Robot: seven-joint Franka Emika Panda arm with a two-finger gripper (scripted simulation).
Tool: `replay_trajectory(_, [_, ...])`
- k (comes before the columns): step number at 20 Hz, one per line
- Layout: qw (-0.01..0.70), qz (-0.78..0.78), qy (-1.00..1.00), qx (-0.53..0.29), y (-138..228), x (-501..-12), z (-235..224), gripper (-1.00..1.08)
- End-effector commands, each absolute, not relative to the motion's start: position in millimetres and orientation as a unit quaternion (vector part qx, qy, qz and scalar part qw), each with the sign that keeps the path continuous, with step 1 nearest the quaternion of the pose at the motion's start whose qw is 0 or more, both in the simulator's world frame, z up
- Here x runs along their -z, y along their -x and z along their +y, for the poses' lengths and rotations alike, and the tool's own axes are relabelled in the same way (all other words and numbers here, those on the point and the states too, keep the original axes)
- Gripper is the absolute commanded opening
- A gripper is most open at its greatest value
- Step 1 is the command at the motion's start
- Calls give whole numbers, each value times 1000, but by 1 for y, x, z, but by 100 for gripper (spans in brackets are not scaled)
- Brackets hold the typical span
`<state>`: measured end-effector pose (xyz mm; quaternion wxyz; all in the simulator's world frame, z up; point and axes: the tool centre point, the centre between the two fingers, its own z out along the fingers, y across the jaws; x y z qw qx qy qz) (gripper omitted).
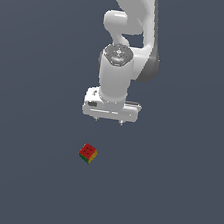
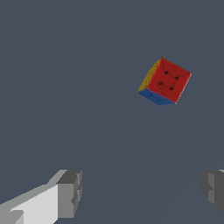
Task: Pick up the object and move it to a goal position.
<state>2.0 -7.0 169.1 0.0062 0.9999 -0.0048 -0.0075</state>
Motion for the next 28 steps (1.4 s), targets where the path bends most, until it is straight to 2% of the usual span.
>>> replay_trajectory(1, [6,-5,-1000,8,-2,-169,-7,100])
replay_trajectory(11, [-2,23,-1000,-14,-13,-190,23,100])
replay_trajectory(19, [-3,2,-1000,-12,-20,-183,15,100])
replay_trajectory(28, [-5,-81,-997,-8,-49,-155,-14,100])
